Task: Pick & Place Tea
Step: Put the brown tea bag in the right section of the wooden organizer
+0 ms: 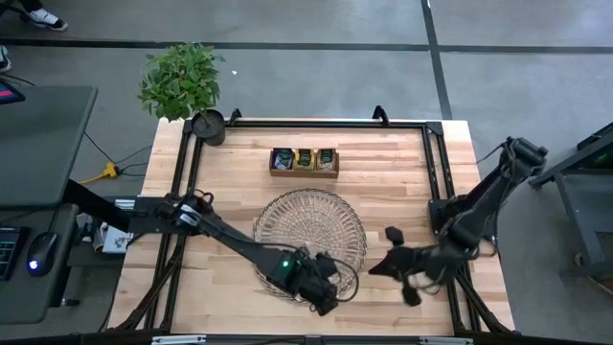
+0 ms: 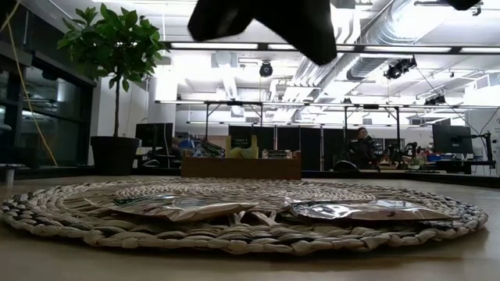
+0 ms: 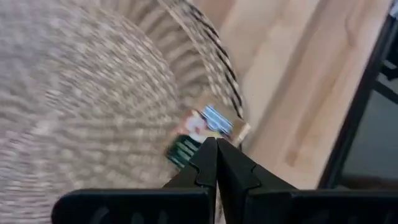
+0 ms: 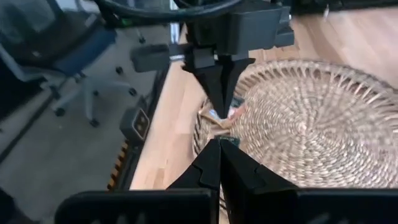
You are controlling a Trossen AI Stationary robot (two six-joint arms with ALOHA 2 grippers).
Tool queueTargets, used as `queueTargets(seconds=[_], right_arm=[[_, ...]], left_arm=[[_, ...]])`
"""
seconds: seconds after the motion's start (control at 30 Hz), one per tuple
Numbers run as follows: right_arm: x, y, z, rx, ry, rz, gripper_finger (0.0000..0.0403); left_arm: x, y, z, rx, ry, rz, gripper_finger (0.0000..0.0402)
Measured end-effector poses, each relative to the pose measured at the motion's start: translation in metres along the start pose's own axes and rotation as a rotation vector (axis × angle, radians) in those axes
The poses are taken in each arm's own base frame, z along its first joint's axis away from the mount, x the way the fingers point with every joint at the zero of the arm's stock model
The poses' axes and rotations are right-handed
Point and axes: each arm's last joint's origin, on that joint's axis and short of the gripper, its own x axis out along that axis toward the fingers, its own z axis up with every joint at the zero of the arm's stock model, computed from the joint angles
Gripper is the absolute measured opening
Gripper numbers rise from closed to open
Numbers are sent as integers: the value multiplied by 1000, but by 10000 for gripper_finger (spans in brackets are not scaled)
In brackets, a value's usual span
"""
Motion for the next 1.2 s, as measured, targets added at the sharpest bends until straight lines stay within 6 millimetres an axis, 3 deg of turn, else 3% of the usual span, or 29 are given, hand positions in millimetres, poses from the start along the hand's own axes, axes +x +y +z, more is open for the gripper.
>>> queueTargets(seconds=[0.2,0.37,0.47,0.6,0.73,0.83,1.2], right_arm=[[42,24,-11,58,119,-52,0],[69,40,-23,113,192,-56,0],[83,45,-30,157,224,-74,0],[103,42,-37,223,234,-117,0],[125,32,-47,279,265,-131,0],[139,27,-53,314,282,-125,0],[152,17,-58,333,289,-156,0]], left_arm=[[20,-2,-26,-27,-9,-41,0],[10,7,-53,-58,-43,-65,0],[12,22,-66,-80,-73,-98,0],[8,39,-67,-132,-143,-211,0],[20,53,-69,-143,-121,-278,0],[21,54,-60,-142,-120,-353,0],[24,59,-54,-129,-143,-324,1]])
